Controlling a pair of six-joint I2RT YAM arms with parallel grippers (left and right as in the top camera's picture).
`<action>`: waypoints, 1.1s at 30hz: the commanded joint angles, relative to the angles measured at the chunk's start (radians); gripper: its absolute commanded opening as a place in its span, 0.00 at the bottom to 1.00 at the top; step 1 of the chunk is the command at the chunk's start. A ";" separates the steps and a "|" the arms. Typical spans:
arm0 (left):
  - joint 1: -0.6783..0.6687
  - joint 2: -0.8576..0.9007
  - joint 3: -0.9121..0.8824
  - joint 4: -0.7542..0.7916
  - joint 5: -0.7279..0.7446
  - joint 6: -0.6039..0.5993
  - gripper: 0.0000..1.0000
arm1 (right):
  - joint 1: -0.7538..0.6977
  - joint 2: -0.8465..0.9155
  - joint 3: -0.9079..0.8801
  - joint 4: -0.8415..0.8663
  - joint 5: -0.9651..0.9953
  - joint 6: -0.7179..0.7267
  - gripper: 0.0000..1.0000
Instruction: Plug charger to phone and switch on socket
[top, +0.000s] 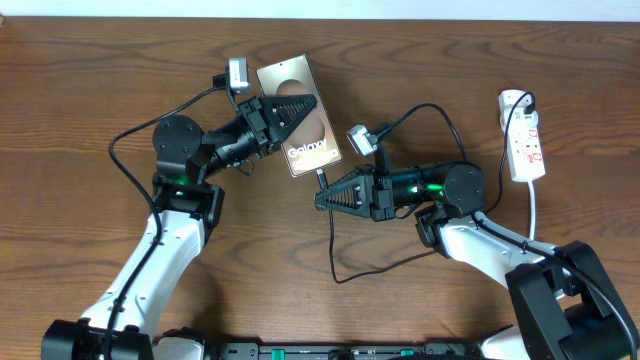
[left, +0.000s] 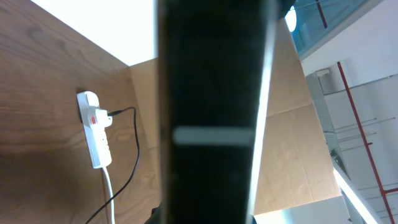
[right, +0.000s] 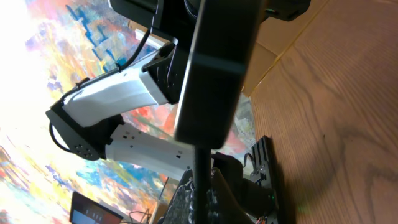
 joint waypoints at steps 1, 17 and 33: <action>0.002 -0.015 0.016 0.013 0.046 0.024 0.07 | 0.005 -0.002 -0.005 0.003 0.050 0.008 0.01; 0.001 -0.015 0.016 0.013 0.069 0.051 0.07 | 0.005 -0.002 -0.005 -0.033 0.078 -0.005 0.01; 0.002 -0.015 0.016 0.012 0.027 0.063 0.07 | 0.010 -0.002 -0.005 -0.079 0.016 -0.047 0.01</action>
